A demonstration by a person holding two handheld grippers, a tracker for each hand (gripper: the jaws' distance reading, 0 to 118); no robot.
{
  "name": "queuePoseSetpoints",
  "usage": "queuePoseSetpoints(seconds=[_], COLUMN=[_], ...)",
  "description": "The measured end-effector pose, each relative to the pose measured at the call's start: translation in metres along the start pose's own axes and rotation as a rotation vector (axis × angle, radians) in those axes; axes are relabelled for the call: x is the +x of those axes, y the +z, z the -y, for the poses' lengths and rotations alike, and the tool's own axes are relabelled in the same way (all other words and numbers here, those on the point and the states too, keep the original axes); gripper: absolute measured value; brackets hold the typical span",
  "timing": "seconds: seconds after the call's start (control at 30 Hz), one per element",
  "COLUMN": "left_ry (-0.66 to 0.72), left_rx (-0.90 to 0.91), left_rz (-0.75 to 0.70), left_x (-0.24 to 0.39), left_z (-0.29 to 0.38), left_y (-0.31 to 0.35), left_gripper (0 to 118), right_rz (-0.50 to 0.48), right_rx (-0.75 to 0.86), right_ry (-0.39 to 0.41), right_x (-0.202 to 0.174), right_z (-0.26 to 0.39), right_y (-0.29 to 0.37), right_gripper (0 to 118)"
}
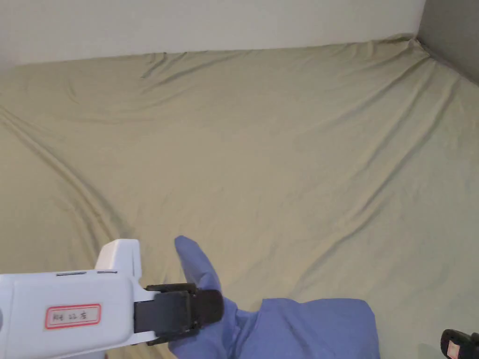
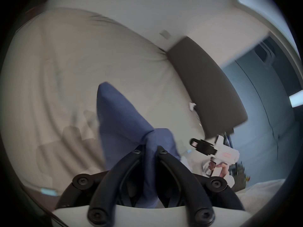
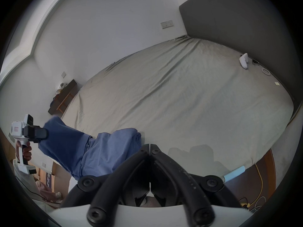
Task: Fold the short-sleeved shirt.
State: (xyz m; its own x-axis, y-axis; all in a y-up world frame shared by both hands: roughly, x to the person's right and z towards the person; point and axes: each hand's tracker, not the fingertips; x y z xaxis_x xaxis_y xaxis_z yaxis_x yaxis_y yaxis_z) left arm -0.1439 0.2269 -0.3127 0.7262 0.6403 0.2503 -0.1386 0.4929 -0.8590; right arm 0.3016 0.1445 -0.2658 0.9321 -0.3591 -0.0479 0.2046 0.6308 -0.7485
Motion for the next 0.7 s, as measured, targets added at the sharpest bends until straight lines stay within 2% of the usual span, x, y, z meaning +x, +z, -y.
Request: queuePoseSetpoints(seconds=[0.1, 0.13, 0.23, 0.3, 0.33, 0.37, 0.5, 0.53, 0.6, 0.63, 0.67, 0.7], left_ry=[-0.066, -0.069, -0.167, -0.117, -0.114, -0.099, 0.001, 0.013, 0.029, 0.023, 0.001, -0.003], left_rx=[-0.092, -0.126, -0.222, -0.303, -0.328, -0.299, -0.208, -0.178, -0.147, -0.137, -0.135, -0.162], left_rz=[0.087, 0.089, 0.059, 0.013, 0.035, 0.031, 0.018, 0.01, -0.064, -0.101, -0.169, -0.171], left_x=[0.03, 0.041, 0.051, 0.048, 0.047, 0.041, 0.02, 0.013, 0.006, 0.001, -0.004, -0.006], left_z=[0.001, 0.005, 0.02, 0.031, 0.037, 0.037, 0.025, 0.022, 0.019, 0.019, 0.02, 0.022], left_y=[-0.056, -0.082, -0.155, -0.183, -0.19, -0.187, -0.151, -0.141, -0.126, -0.125, -0.126, -0.13], left_gripper=[10, 14, 33, 89, 110, 109, 81, 65, 19, 1, 1, 1], right_rz=[0.014, 0.023, 0.048, 0.073, 0.077, 0.08, 0.107, 0.113, 0.117, 0.119, 0.118, 0.115], right_rx=[0.015, 0.021, 0.038, 0.04, 0.043, 0.044, 0.04, 0.038, 0.034, 0.032, 0.03, 0.027], right_ry=[-0.022, -0.032, -0.079, -0.117, -0.122, -0.128, -0.156, -0.166, -0.183, -0.191, -0.194, -0.193], right_x=[0.014, 0.019, 0.036, 0.046, 0.051, 0.055, 0.07, 0.07, 0.073, 0.073, 0.073, 0.072], right_z=[0.004, 0.006, 0.011, 0.015, 0.017, 0.019, 0.026, 0.027, 0.03, 0.031, 0.032, 0.032], right_y=[0.01, 0.013, 0.021, 0.026, 0.028, 0.03, 0.033, 0.032, 0.029, 0.027, 0.025, 0.024], right_gripper=[1, 1, 1, 1, 1, 1, 2, 1, 1, 1, 1, 1])
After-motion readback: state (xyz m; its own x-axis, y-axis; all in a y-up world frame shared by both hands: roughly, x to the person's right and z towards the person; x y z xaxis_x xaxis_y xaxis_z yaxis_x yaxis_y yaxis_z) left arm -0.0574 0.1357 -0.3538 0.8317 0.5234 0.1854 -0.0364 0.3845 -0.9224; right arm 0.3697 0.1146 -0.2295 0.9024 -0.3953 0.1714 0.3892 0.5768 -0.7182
